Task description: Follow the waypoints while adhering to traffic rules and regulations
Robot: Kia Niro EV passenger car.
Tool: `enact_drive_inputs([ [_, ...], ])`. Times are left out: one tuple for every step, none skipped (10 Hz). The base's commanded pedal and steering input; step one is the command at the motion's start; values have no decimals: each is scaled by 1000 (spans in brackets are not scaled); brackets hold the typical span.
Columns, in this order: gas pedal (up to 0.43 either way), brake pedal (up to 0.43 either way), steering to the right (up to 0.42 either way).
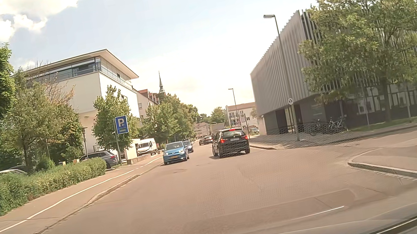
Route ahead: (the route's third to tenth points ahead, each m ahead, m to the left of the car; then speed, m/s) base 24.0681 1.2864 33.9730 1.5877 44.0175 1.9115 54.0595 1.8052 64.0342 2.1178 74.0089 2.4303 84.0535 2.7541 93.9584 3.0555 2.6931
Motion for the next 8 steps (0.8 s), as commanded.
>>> enact_drive_inputs([
  [0, 0, 173],
  [0, 0, 172],
  [0, 0, 171],
  [0, 0, 170],
  [0, 0, 168],
  [0, 0, 166],
  [0, 0, 161],
  [0, 0, 155],
])
